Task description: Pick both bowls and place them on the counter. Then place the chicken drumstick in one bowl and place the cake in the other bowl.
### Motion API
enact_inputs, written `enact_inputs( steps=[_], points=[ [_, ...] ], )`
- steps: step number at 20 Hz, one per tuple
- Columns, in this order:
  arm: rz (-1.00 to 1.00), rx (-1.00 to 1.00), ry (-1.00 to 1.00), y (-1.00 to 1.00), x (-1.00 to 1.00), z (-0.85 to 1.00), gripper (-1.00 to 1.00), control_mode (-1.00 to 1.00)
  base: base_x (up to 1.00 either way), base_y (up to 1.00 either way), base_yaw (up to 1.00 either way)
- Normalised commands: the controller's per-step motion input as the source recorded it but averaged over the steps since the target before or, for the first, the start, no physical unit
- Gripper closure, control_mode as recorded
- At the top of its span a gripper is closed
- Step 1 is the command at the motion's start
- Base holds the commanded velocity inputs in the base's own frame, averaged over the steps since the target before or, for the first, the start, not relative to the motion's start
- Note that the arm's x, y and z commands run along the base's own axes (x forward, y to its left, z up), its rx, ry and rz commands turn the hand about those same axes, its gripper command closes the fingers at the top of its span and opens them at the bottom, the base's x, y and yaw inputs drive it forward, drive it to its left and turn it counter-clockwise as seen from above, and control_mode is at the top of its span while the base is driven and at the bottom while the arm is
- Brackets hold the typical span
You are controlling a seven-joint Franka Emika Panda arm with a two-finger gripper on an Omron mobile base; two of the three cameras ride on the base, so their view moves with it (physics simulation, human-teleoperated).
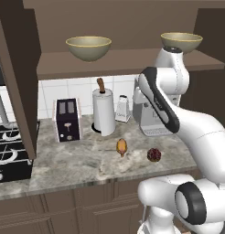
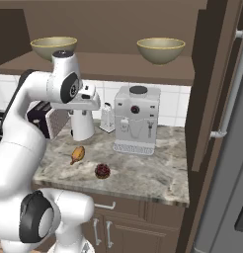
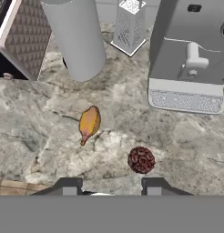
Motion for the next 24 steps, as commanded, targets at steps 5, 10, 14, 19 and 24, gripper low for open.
enact_inputs(
  steps=[5, 10, 14, 19, 24],
  points=[
    [0.1, 0.0, -0.02, 0.0, -0.1, -0.16, -1.0, -1.0, 0.0, 0.0, 0.0],
    [0.27, -0.02, -0.1, -0.09, -0.36, -0.08, -1.0, -1.0, 0.0, 0.0, 0.0],
    [0.32, -0.23, -0.29, -0.08, -0.53, 0.2, -1.0, -1.0, 0.0, 0.0, 0.0],
    [0.32, -0.39, -0.39, -0.02, -0.45, 0.44, -1.0, -1.0, 0.0, 0.0, 0.0],
    [0.3, -0.35, -0.28, 0.0, -0.32, 0.5, -1.0, -1.0, 0.0, 0.0, 0.0]
  ],
)
